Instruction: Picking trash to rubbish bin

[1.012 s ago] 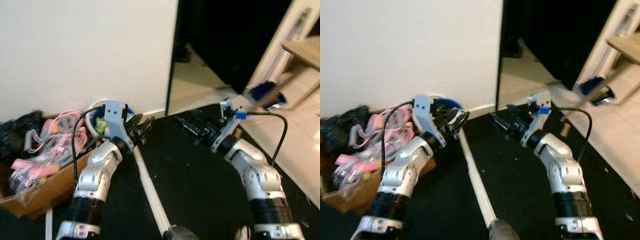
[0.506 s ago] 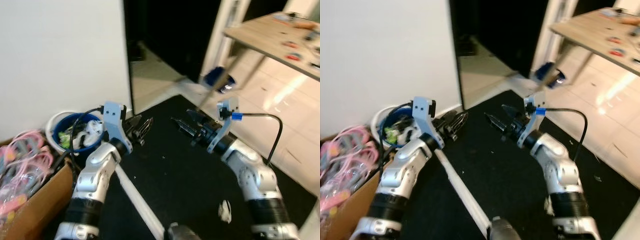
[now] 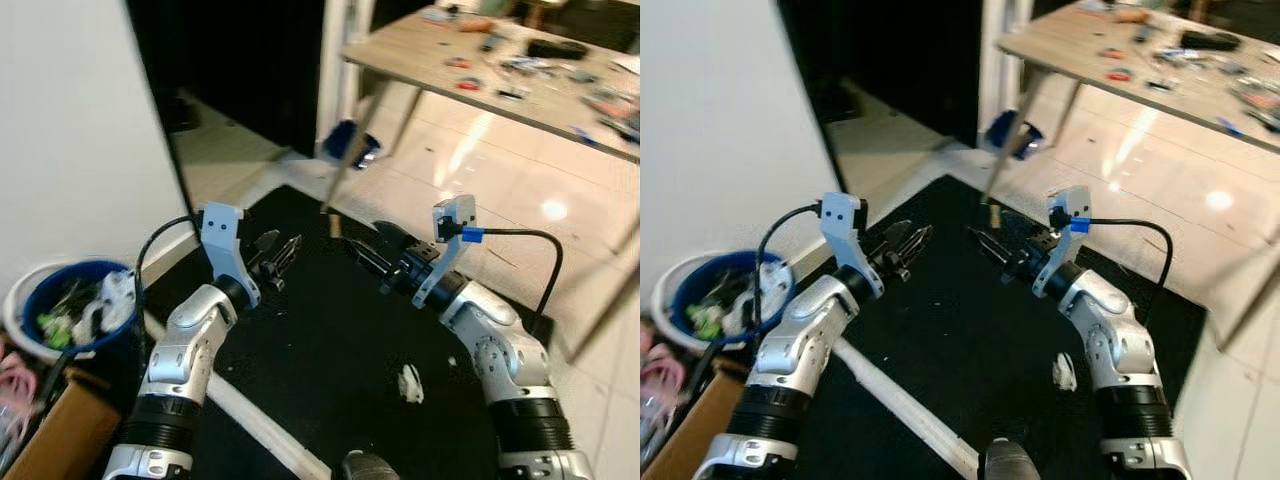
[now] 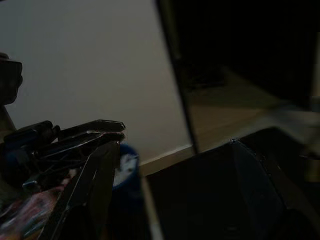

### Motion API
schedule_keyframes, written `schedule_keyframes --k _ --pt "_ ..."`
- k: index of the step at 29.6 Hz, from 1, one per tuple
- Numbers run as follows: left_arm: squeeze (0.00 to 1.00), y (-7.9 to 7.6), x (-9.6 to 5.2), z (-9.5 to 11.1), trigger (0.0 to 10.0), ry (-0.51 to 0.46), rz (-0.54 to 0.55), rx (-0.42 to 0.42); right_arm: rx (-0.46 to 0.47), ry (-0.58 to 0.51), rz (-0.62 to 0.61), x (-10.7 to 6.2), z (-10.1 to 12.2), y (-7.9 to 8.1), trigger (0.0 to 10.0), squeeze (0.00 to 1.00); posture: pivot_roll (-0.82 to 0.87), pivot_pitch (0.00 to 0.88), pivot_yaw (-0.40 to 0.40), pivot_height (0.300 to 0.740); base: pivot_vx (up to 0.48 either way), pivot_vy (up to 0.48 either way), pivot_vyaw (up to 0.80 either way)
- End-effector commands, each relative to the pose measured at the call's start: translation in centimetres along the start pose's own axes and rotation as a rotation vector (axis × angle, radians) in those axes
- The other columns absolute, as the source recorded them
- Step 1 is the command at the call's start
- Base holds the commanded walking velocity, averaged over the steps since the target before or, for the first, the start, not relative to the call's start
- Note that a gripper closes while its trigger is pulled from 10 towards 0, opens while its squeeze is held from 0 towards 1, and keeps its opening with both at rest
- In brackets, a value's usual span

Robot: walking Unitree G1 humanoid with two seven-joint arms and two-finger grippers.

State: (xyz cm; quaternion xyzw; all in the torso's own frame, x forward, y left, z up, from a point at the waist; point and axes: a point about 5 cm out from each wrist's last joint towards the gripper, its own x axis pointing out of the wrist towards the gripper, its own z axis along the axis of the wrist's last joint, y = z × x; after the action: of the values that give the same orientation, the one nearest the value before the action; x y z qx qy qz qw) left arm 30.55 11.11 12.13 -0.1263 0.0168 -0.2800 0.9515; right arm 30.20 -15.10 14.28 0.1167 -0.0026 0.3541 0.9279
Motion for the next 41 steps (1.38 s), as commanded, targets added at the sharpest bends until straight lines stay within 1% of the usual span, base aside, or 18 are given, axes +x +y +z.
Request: schedule_keyframes --k 1,14,18,20,41 --pt "0.00 -0.02 -0.06 -0.14 10.0 0.007 0.000 -0.003 0.001 -0.004 0.005 0.14 0.06 0.10 10.0 0.00 -0.09 0.000 0.023 0.740 0.000 0.000 -0.80" --pt "0.00 -0.02 -0.04 -0.12 10.0 0.005 -0.003 0.002 -0.002 -0.006 0.004 0.14 0.10 0.07 10.0 0.00 -0.09 0.000 0.022 0.740 0.000 0.000 -0.80" --pt "0.00 -0.16 -0.06 0.00 10.0 -0.007 -0.021 0.014 -0.004 -0.016 -0.001 0.14 0.17 0.05 10.0 0.00 -0.09 0.000 0.022 0.740 0.000 0.000 -0.15" --pt "0.00 -0.29 -0.06 0.10 10.0 -0.021 -0.039 0.014 -0.008 -0.024 -0.002 0.14 0.23 0.06 10.0 0.00 -0.09 0.000 0.022 0.740 0.416 0.000 0.00" --pt "0.00 -0.22 -0.13 -0.12 10.0 -0.020 -0.049 0.020 -0.017 -0.028 -0.005 0.09 0.25 0.04 10.0 0.00 -0.09 0.000 0.021 0.740 0.480 0.000 0.00"
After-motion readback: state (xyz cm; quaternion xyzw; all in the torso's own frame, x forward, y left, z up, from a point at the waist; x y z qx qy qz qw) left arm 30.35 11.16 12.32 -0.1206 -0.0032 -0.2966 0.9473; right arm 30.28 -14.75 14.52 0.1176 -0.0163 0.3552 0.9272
